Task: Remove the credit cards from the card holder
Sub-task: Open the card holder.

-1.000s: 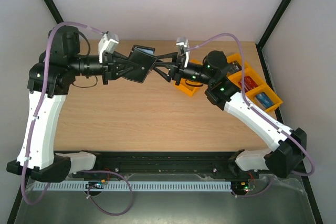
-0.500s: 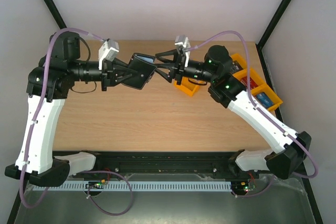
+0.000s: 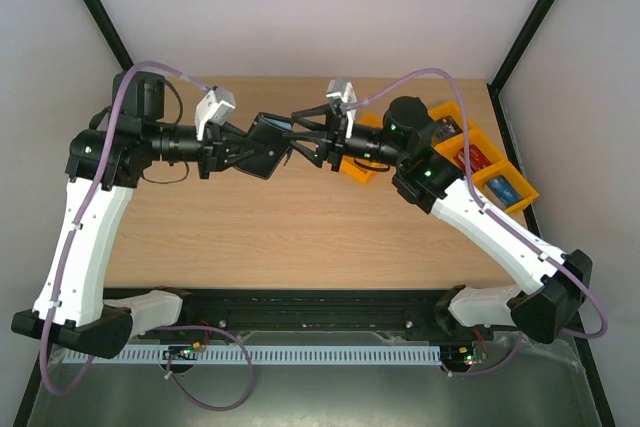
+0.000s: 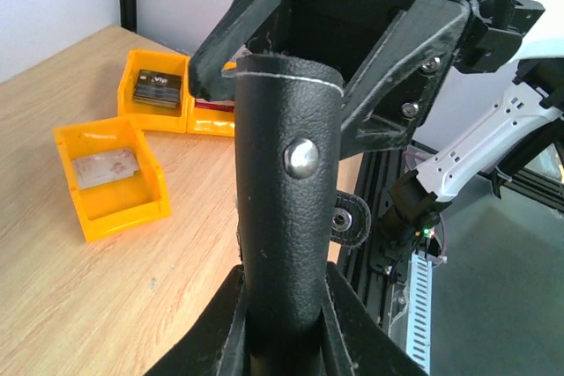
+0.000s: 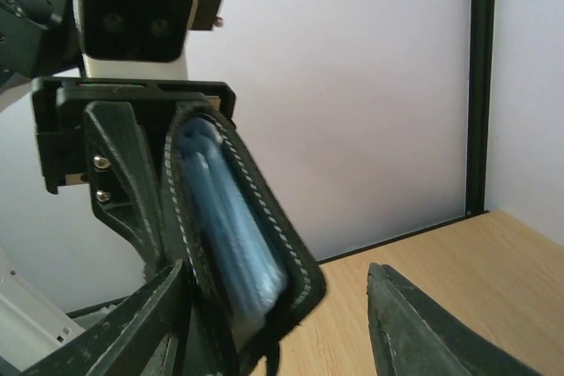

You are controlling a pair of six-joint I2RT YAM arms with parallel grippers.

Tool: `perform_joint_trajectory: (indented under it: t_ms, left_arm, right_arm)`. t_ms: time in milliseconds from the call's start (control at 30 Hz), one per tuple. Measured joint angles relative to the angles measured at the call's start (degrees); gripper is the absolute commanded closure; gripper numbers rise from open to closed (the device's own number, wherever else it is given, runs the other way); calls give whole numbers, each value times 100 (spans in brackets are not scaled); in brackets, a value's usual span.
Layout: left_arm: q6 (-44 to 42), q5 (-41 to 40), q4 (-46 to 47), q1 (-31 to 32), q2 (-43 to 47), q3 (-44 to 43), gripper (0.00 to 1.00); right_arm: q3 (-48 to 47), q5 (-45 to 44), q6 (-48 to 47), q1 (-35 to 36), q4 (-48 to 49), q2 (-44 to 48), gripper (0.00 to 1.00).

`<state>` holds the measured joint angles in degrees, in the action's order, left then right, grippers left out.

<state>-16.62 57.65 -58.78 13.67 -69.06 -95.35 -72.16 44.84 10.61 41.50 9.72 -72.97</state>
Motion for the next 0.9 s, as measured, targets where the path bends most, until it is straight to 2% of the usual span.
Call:
perform_joint_trajectory:
  t_ms: [167, 367, 567, 667, 800, 900]
  left_arm:
    - [-249, 42, -57, 0, 22, 26, 98]
    - [-560, 48, -243, -9, 46, 306, 98]
    - [-848, 297, -396, -9, 81, 358, 98]
    - [-907, 409, -424, -9, 138, 448, 98]
    - [-916, 483, -470, -9, 210, 555, 98]
    - [-914, 527, -466, -9, 249, 603, 98]
  right_arm:
    - [22, -173, -221, 7, -133, 2, 44]
    - [22, -649, -776, -26, -769, 323, 40]
    - [181, -887, -960, -55, -826, 601, 36]
    - [341, -791, -933, -55, -837, 577, 31]
    - [476, -487, -844, -55, -841, 542, 30]
    - [487, -278, -758, -22, -804, 540, 24]
